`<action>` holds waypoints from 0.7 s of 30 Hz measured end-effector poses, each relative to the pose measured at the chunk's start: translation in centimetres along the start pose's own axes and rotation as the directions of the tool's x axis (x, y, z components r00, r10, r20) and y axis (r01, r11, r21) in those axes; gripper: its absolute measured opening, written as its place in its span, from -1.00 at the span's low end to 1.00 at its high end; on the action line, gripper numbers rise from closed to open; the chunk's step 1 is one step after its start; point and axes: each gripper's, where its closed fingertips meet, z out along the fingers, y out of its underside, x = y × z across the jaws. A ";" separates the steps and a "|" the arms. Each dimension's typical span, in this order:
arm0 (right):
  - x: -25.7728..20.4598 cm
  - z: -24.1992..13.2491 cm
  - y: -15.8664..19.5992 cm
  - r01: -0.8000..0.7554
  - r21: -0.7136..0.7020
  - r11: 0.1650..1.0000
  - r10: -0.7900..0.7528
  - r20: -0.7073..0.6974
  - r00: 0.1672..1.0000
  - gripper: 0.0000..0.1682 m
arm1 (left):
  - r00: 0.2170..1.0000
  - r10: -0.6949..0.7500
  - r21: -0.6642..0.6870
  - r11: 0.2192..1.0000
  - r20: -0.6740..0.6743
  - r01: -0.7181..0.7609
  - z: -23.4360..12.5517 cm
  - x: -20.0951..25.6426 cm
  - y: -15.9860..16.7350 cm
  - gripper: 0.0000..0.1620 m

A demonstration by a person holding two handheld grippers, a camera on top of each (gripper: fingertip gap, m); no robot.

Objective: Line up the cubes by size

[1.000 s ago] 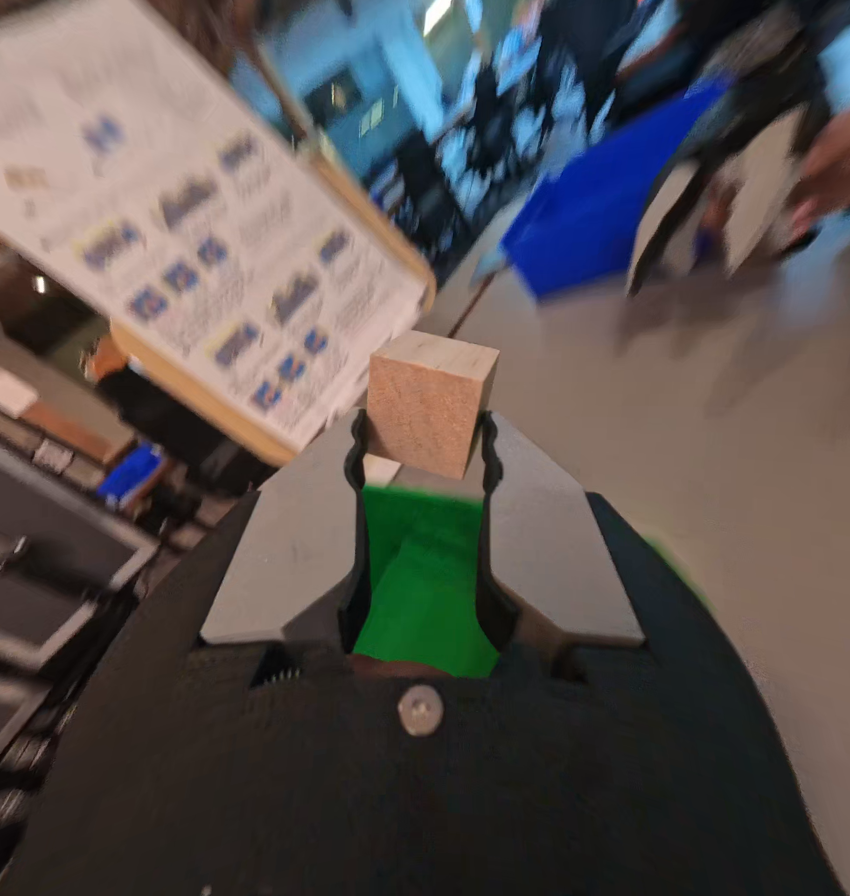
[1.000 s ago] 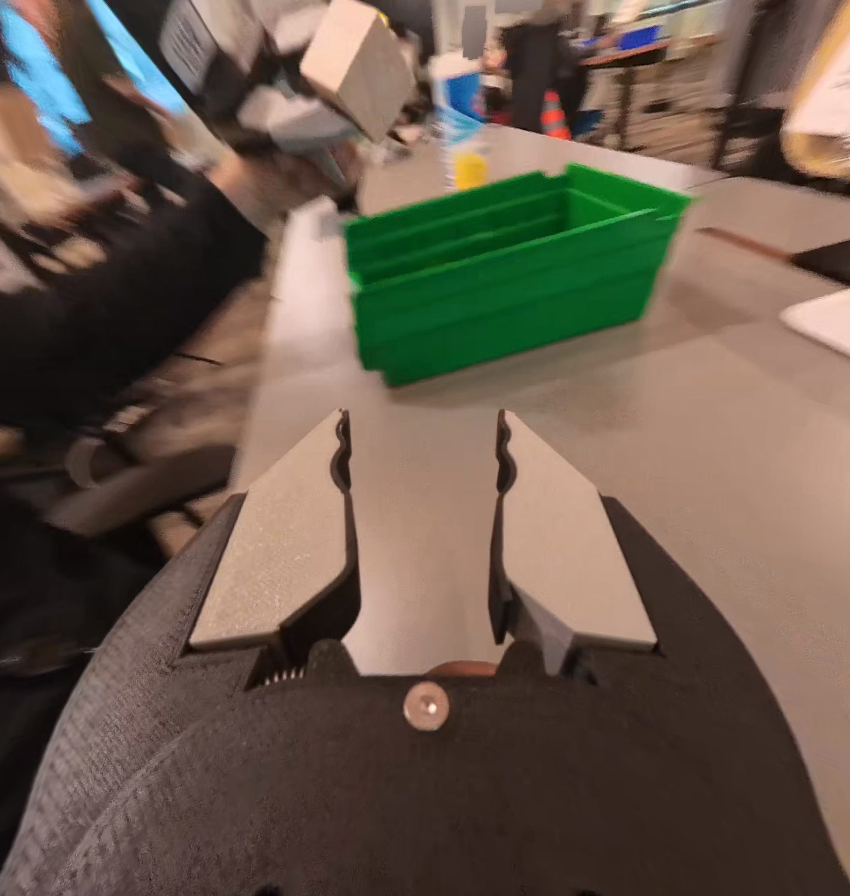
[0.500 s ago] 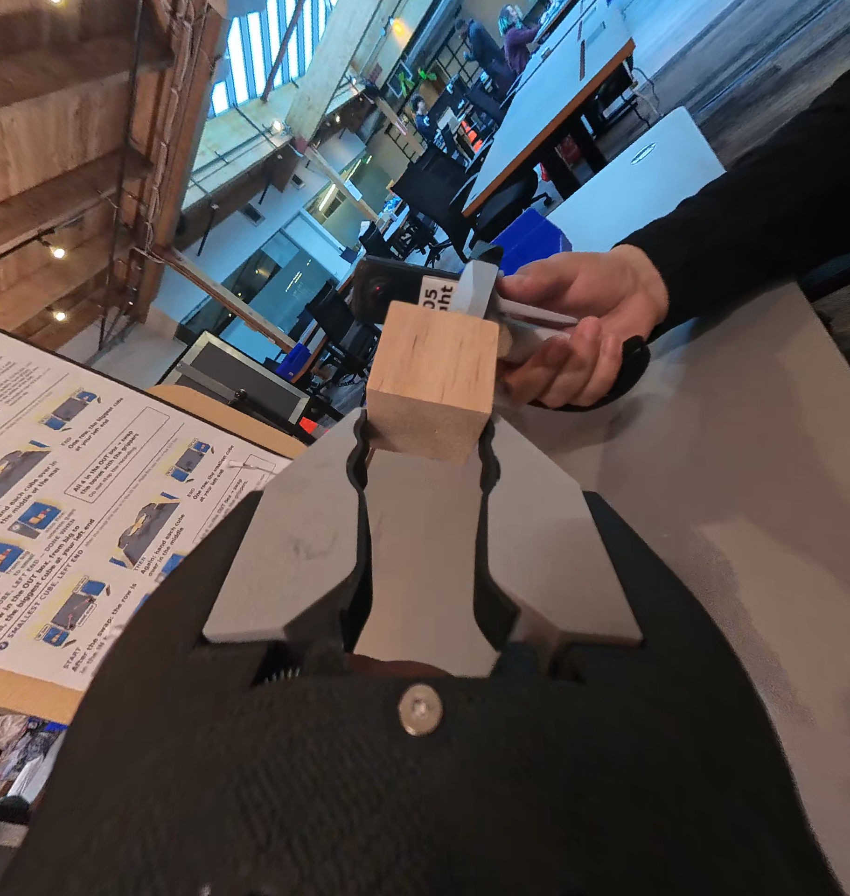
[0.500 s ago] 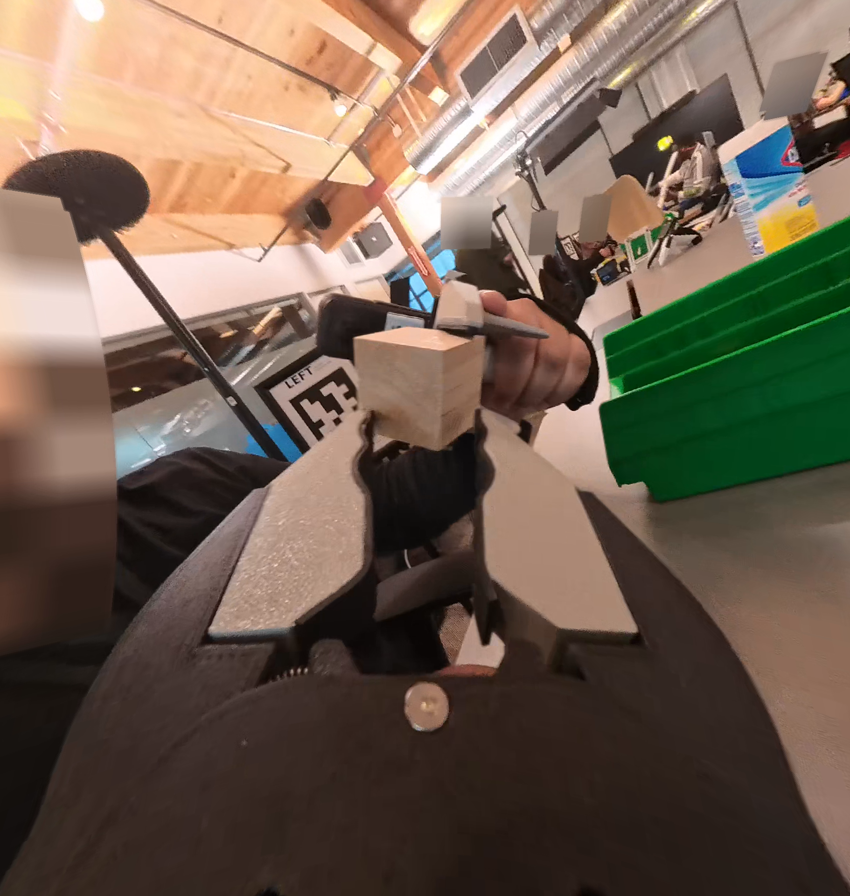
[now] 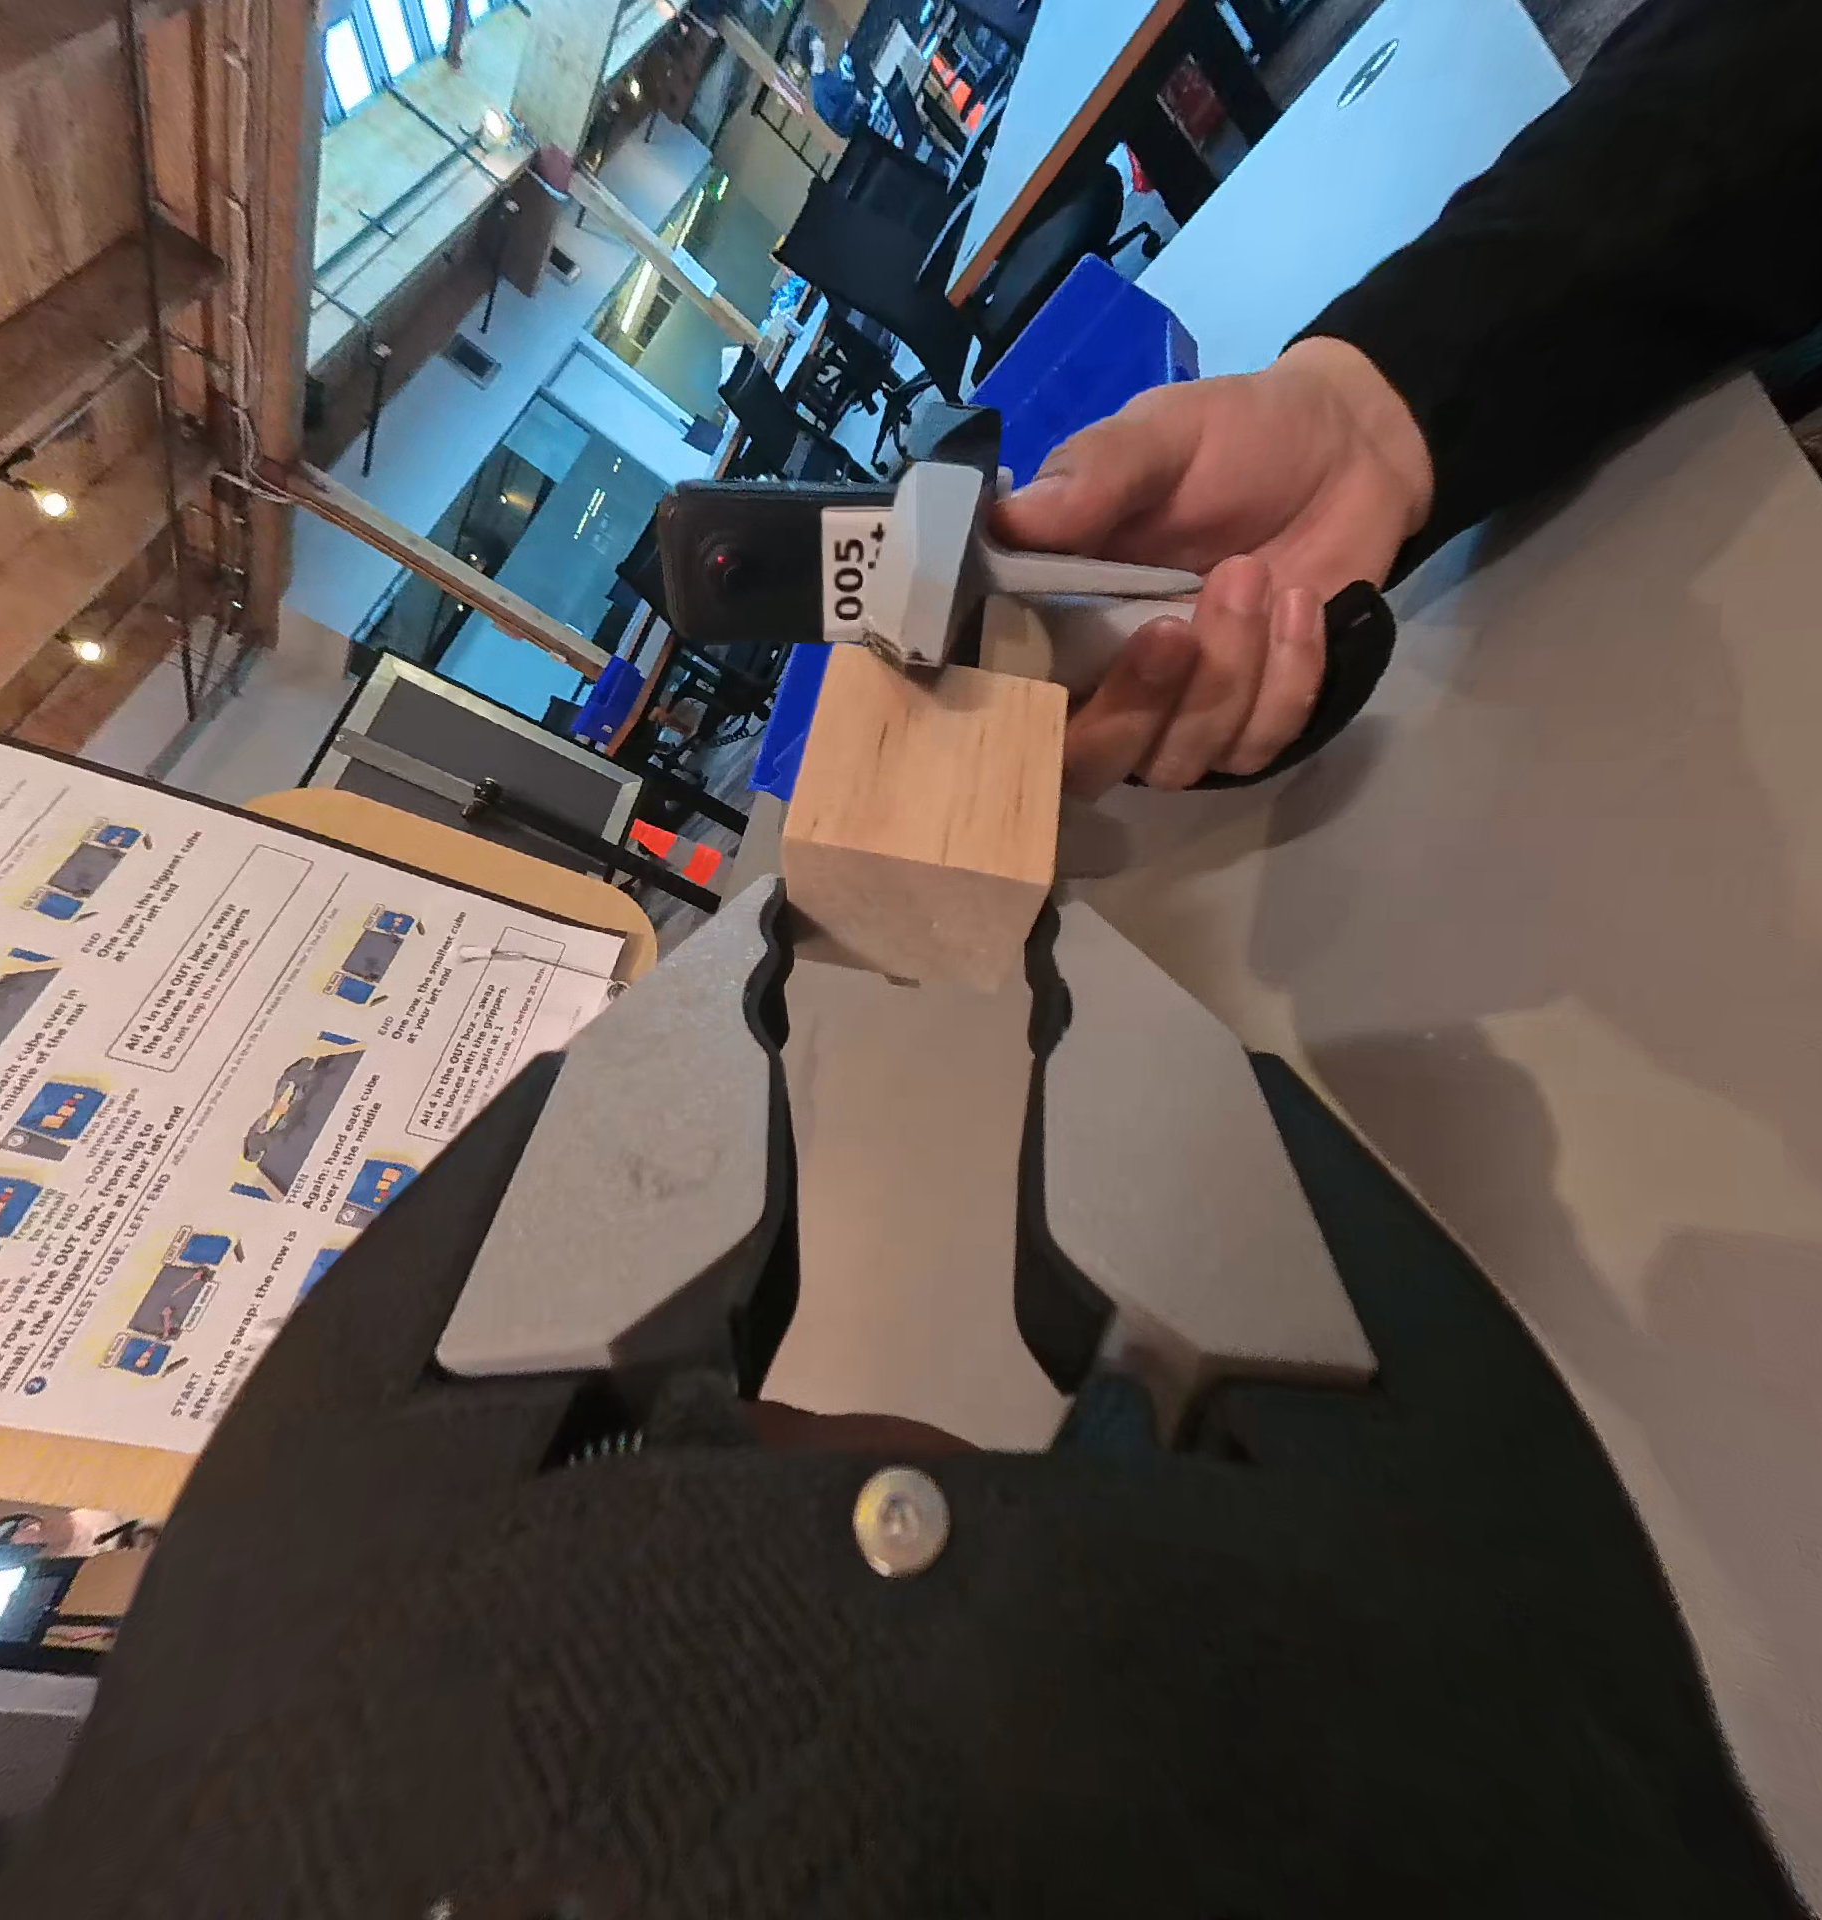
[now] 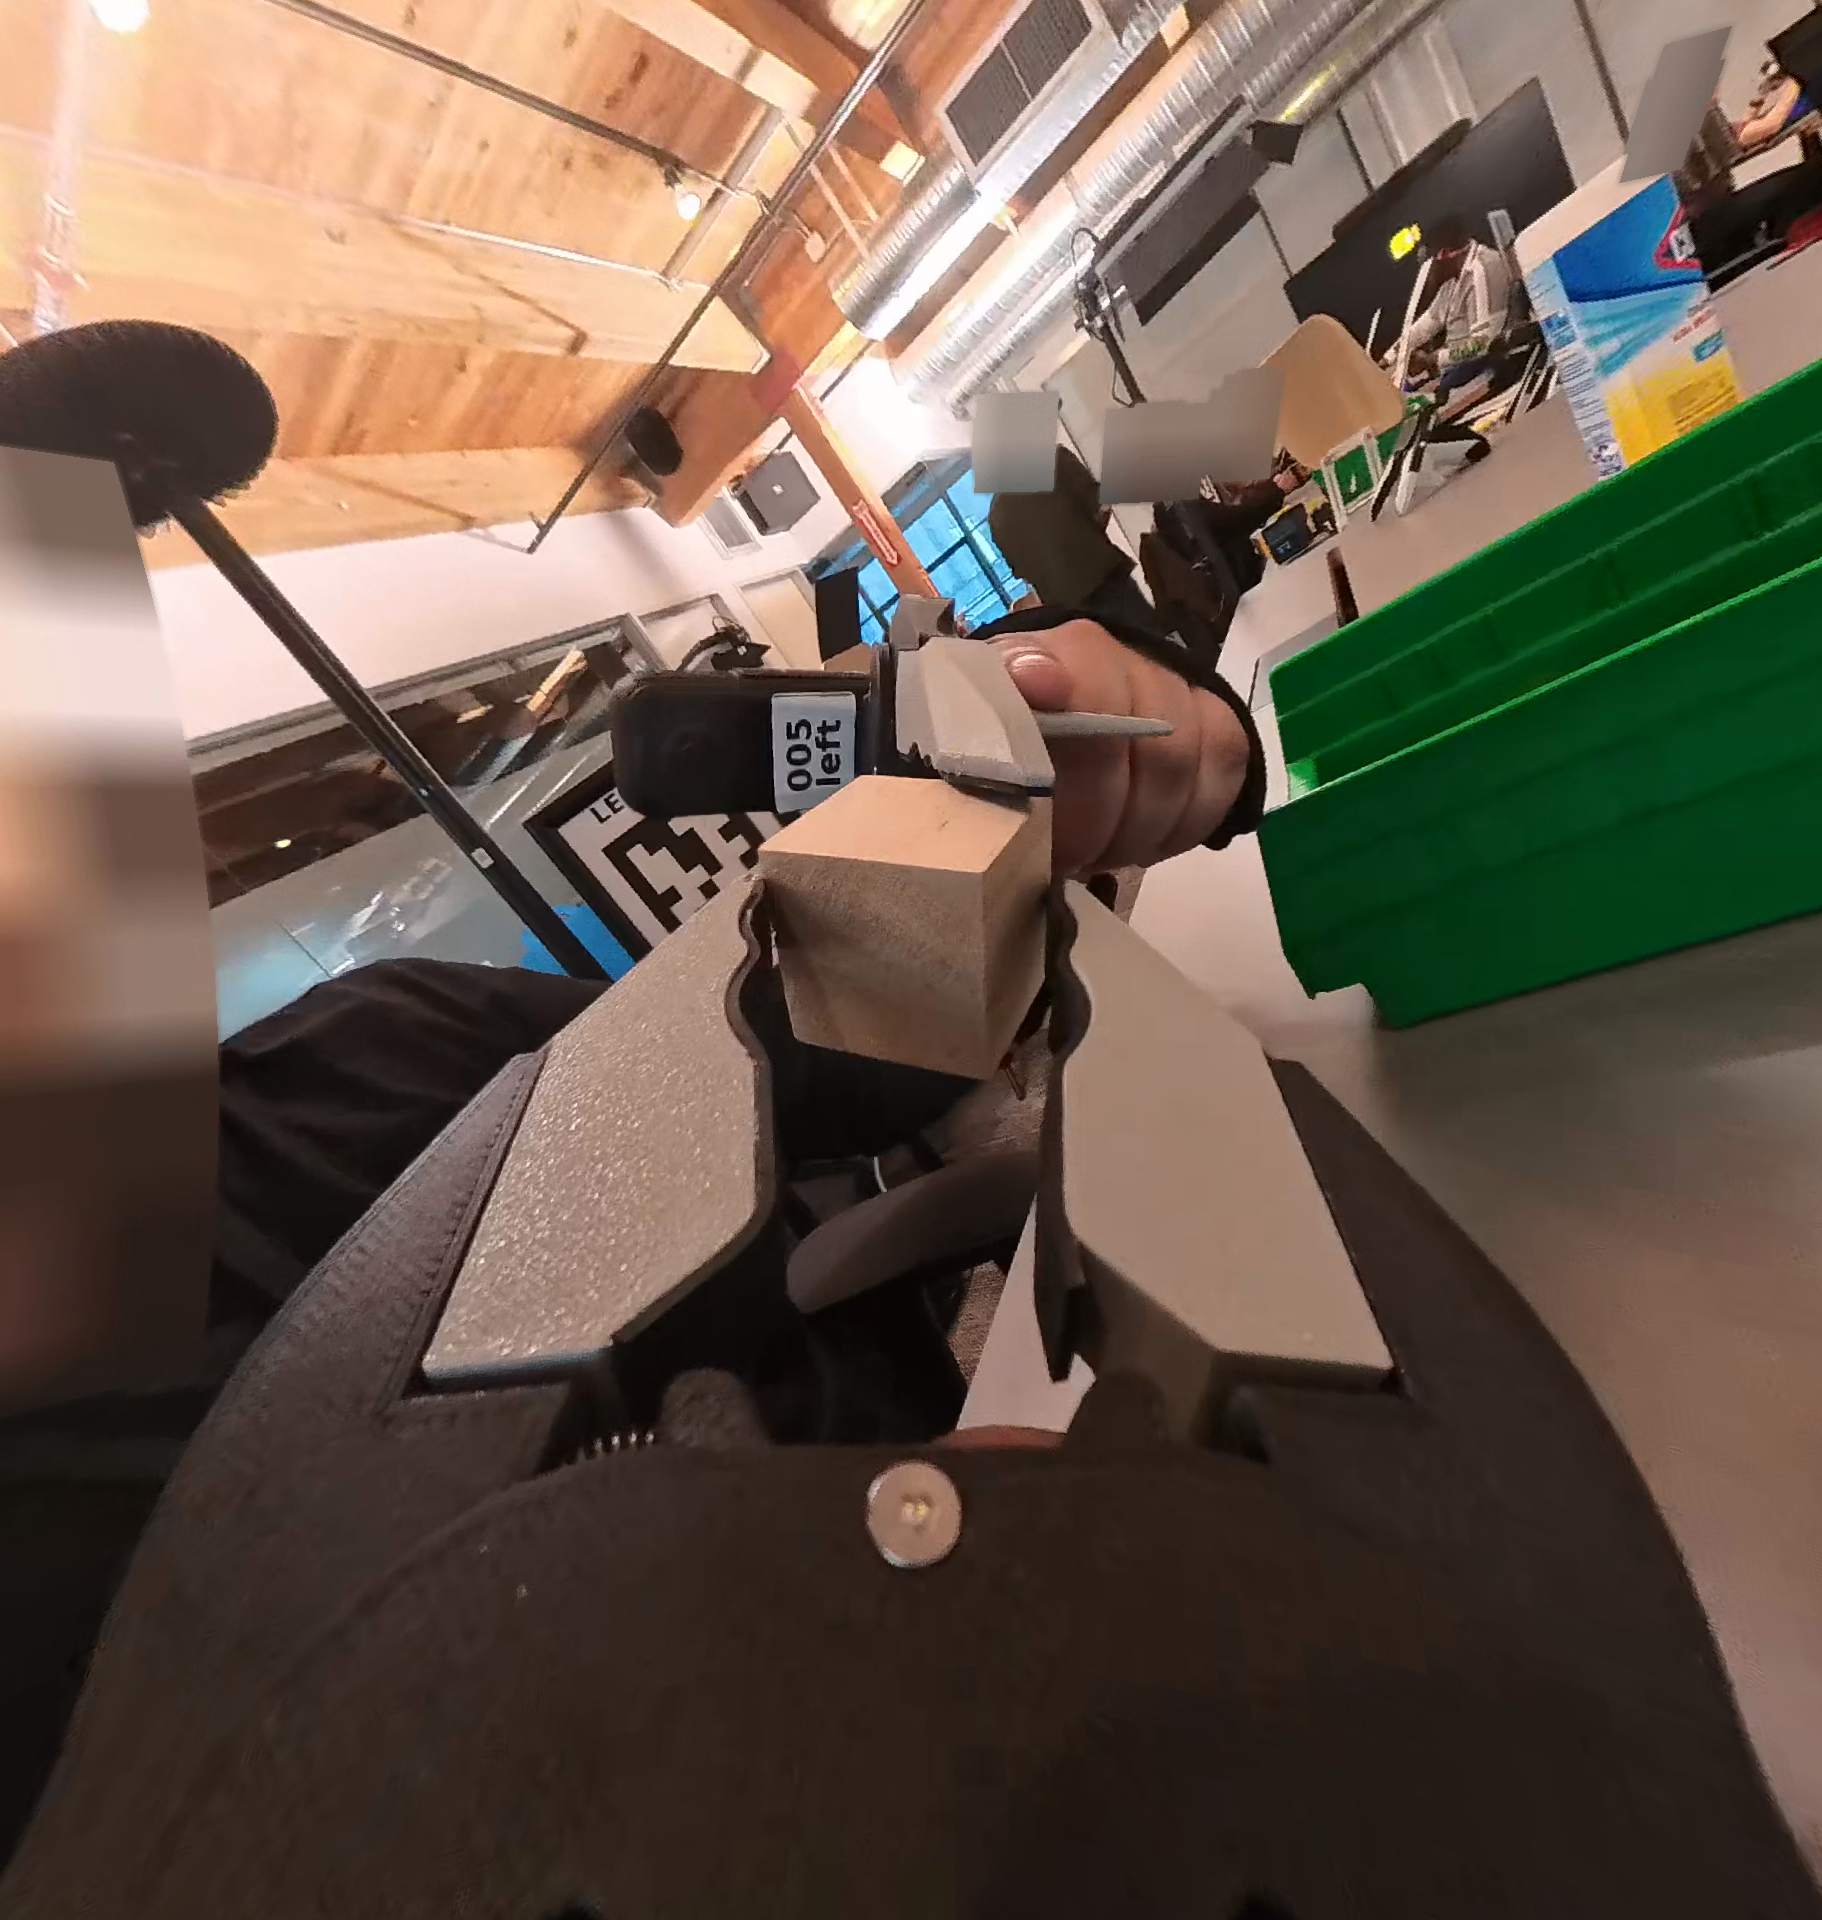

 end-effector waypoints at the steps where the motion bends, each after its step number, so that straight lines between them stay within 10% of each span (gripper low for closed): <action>1: 0.1 0.0 0.0 0.004 0.002 1.000 -0.004 -0.006 1.000 -0.40 | 1.000 0.000 -0.001 1.000 0.000 0.000 0.0 0.0 0.1 -0.47; 21: -2.8 0.7 0.8 -0.067 -0.013 0.998 0.068 0.206 0.976 -0.35 | 0.993 -0.115 0.179 0.977 -0.017 0.116 -0.7 -0.2 -2.9 -0.47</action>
